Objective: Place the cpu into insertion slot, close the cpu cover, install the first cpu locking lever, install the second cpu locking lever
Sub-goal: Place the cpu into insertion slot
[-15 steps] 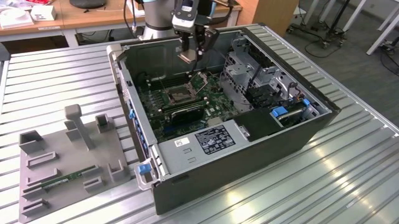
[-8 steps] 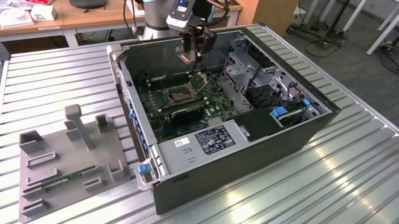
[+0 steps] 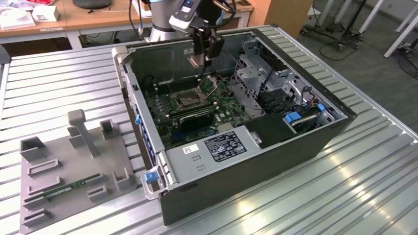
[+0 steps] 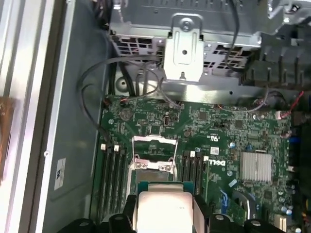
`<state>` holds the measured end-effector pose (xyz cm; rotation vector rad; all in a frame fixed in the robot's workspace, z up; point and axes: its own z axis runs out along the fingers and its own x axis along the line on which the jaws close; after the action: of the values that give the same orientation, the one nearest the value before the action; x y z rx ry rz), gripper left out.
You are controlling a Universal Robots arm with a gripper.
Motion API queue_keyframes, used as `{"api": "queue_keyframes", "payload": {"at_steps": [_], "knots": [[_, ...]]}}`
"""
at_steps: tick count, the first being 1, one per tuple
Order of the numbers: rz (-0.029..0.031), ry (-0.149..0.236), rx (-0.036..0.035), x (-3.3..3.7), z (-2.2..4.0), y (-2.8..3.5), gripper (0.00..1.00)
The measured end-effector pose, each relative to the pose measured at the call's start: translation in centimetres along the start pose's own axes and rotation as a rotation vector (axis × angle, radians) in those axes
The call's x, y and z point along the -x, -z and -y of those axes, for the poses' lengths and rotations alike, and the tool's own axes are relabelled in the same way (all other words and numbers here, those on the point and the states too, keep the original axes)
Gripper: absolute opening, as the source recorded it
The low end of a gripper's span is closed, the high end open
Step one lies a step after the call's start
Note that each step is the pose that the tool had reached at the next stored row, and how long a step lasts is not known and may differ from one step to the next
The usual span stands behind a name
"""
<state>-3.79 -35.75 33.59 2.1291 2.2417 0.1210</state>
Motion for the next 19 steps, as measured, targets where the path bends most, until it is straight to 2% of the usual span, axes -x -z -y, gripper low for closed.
{"api": "queue_keyframes", "payload": {"at_steps": [4, 11, 19], "knots": [[0.0042, -0.044, 0.0006, -0.01, 0.12, -0.08, 0.54], [0.0035, -0.045, 0.0009, -0.02, 0.17, -0.13, 0.54], [0.0036, -0.045, 0.0010, -0.55, 1.22, -0.72, 0.54]]}}
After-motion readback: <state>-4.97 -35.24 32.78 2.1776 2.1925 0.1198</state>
